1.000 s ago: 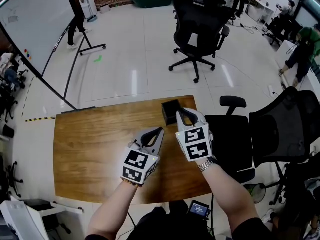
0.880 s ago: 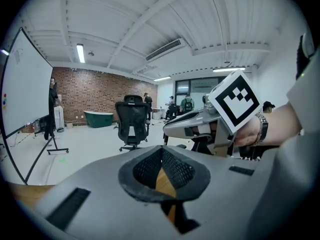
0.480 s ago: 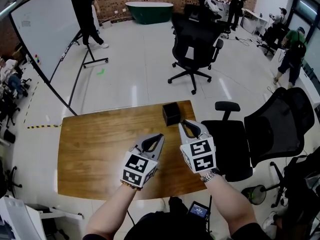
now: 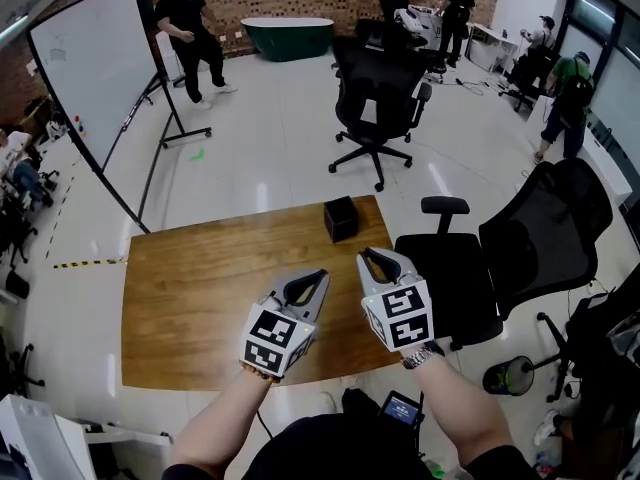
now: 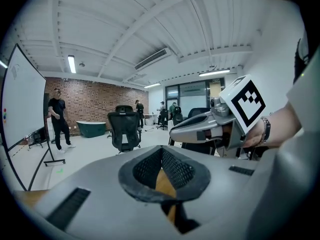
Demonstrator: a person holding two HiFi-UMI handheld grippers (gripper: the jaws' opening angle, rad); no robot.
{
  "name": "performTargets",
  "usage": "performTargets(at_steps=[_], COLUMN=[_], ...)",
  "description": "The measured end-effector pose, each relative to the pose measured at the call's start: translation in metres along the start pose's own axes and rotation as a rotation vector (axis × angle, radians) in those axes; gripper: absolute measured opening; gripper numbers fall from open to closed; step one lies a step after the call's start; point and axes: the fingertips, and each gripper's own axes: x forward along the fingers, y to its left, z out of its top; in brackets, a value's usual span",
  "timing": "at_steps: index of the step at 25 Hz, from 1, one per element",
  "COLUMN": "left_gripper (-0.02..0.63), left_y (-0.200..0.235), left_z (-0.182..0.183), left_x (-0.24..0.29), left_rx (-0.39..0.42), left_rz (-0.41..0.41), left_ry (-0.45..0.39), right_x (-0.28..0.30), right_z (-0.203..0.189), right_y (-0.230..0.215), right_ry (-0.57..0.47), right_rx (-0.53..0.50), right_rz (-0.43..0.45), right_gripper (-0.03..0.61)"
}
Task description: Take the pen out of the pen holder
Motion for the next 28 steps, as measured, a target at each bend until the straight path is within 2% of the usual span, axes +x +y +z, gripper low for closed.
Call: performTargets(at_steps=[13, 28], left_gripper=[0.005, 0.005], left_y=[-0.029, -0.059], left_z=[0.006, 0.011], left_x=[-0.035, -0.032], left_rx=[-0.003, -0.016], left_rz=[0.001, 0.065], left_ry=[-0.005, 0.002], right_x=[-0.053, -0.086], right_z=[0.012, 0.003], right_y=[0.026, 0.021], right_ry=[-0.047, -0.082], right_rx=[-0.004, 0.003], right_rz=[0.03, 0.127], right_gripper=[0.044, 0.044])
